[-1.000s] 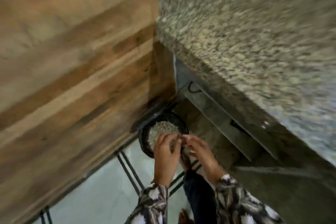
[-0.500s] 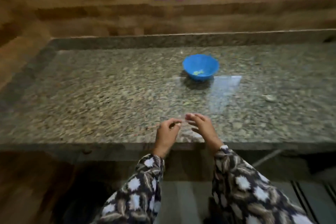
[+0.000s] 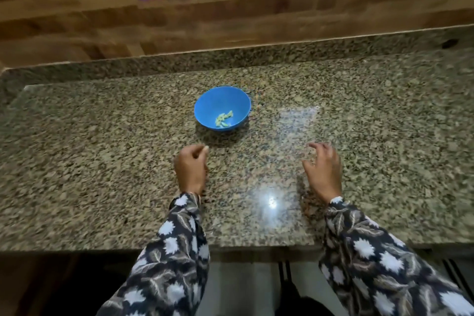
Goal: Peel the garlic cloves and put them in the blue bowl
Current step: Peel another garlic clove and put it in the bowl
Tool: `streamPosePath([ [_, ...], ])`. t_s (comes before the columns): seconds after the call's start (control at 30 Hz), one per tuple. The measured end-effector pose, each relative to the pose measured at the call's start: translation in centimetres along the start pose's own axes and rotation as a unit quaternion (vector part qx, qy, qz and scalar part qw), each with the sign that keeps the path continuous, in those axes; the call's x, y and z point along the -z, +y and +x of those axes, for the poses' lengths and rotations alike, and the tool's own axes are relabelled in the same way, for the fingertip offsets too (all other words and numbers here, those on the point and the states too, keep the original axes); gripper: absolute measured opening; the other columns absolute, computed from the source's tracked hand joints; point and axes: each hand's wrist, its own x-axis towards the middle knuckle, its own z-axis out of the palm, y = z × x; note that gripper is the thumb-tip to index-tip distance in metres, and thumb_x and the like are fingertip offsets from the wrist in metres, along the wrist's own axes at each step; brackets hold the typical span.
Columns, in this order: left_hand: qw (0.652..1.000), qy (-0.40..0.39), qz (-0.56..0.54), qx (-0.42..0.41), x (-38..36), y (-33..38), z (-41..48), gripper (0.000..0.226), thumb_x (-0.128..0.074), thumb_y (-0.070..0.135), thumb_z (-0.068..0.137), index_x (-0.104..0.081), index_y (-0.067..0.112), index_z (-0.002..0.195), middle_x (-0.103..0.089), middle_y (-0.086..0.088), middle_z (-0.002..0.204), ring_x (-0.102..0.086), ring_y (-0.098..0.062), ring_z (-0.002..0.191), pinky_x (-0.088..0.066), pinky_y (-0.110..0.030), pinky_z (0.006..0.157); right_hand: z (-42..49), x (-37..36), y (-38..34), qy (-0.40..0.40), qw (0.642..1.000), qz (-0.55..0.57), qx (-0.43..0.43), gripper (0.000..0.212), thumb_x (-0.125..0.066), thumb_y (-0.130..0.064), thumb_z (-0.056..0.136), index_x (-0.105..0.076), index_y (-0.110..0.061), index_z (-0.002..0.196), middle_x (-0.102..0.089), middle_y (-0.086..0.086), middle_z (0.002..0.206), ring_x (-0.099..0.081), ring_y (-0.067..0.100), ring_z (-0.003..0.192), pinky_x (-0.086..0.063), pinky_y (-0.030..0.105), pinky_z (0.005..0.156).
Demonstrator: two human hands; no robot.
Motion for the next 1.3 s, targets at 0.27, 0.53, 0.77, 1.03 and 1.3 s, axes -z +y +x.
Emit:
streamPosePath([
  [0.27,0.996,-0.08,0.035,0.011,-6.1,5.5,10.5,0.014,-0.075,0.007,0.076,-0.073,-0.001,0.087,-0.072,-0.017,0.085,-0.068,-0.027,0.081,-0.054,-0.035,0.079,1.8,0.2,3.9,-0.022,0.998,-0.026,-0.055,0.04,-0.058,-0.006,0.086,-0.054,-0.011,0.126,-0.044,0.014,0.135,-0.042,0.029,0.119,-0.039,0.034,0.094],
  [0.53,0.998,0.001,-0.03,-0.046,-3.8,5.7,5.3,0.022,-0.061,0.01,0.089,-0.069,0.005,0.109,-0.069,-0.002,0.102,-0.063,-0.013,0.09,-0.044,-0.009,0.076,1.8,0.1,2.8,-0.014,0.97,0.22,-0.107,0.03,-0.066,-0.009,0.081,-0.063,-0.006,0.111,-0.065,0.007,0.105,-0.061,0.018,0.087,-0.044,0.009,0.061],
  [0.77,0.931,-0.298,-0.198,0.069,-7.7,4.8,-4.1,0.029,-0.069,0.001,0.08,-0.067,0.001,0.109,-0.068,-0.002,0.105,-0.066,-0.007,0.093,-0.054,-0.029,0.086,-0.4,-4.2,-3.4,-0.142,0.726,0.608,-0.288,0.022,-0.057,-0.003,0.087,-0.059,-0.002,0.109,-0.067,0.009,0.086,-0.065,0.013,0.062,-0.055,0.02,0.056],
  [1.03,0.919,-0.3,-0.236,0.103,-7.5,3.4,-4.1,0.023,-0.07,-0.002,0.078,-0.07,0.001,0.101,-0.071,-0.008,0.095,-0.068,-0.004,0.08,-0.054,-0.019,0.075,-1.2,-5.5,-3.5,-0.201,0.692,0.635,-0.279,0.025,-0.048,-0.006,0.092,-0.057,-0.003,0.116,-0.066,0.012,0.1,-0.067,0.014,0.078,-0.055,0.025,0.075],
  [1.3,0.911,-0.318,-0.251,0.08,-7.1,3.5,-4.0,0.024,-0.067,-0.004,0.079,-0.07,0.001,0.102,-0.072,-0.009,0.091,-0.069,-0.01,0.079,-0.055,-0.022,0.071,-1.6,-4.3,-2.9,-0.221,0.674,0.655,-0.261,0.029,-0.055,0.0,0.085,-0.06,-0.002,0.114,-0.068,0.008,0.104,-0.067,0.014,0.09,-0.053,0.028,0.083],
])
